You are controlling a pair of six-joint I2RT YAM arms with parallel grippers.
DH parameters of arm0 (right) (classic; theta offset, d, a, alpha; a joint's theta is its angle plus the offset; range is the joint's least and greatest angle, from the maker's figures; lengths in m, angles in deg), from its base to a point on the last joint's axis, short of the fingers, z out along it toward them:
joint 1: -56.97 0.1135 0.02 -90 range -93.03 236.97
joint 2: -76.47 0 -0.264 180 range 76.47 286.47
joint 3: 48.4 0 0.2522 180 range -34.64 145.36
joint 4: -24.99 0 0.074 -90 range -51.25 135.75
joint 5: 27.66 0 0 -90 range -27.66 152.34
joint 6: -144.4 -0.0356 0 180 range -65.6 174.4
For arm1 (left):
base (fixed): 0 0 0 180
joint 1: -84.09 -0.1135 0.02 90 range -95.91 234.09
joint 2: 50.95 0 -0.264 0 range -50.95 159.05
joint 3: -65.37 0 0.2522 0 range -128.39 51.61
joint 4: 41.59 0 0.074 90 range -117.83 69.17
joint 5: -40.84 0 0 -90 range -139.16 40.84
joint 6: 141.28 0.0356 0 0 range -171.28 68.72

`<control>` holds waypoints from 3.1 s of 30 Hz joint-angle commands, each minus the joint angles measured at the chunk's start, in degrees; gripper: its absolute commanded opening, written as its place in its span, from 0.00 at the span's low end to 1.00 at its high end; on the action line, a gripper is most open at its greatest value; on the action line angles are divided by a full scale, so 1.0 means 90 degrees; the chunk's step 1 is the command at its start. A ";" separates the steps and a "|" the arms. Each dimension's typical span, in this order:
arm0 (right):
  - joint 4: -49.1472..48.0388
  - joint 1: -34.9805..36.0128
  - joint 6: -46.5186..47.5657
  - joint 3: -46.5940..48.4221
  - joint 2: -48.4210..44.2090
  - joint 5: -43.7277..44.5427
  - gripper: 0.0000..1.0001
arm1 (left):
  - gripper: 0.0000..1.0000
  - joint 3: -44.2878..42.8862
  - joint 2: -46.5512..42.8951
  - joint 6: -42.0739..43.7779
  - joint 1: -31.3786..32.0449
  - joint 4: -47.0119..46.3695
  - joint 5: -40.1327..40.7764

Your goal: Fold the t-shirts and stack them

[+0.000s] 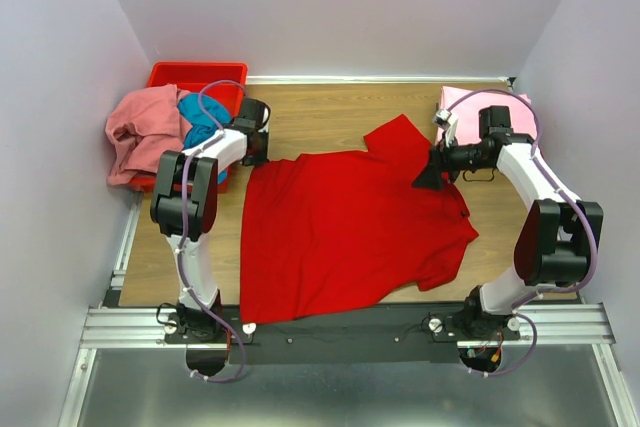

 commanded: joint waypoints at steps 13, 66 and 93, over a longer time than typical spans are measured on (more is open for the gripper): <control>0.0148 0.0531 -0.0461 0.2015 0.1224 0.1525 0.82 | 0.00 0.0900 -0.1465 0.0013 -0.0126 -0.0227 -0.0138; -0.0135 0.1088 -0.1907 0.8024 0.6648 0.4329 0.01 | 0.00 0.1056 -0.1484 0.0179 -0.0204 -0.0256 -0.0323; 0.0089 0.1303 -0.1000 0.6215 0.0144 0.4006 0.00 | 0.00 -0.0056 -0.5799 -0.0387 -0.0175 -0.0821 -0.0899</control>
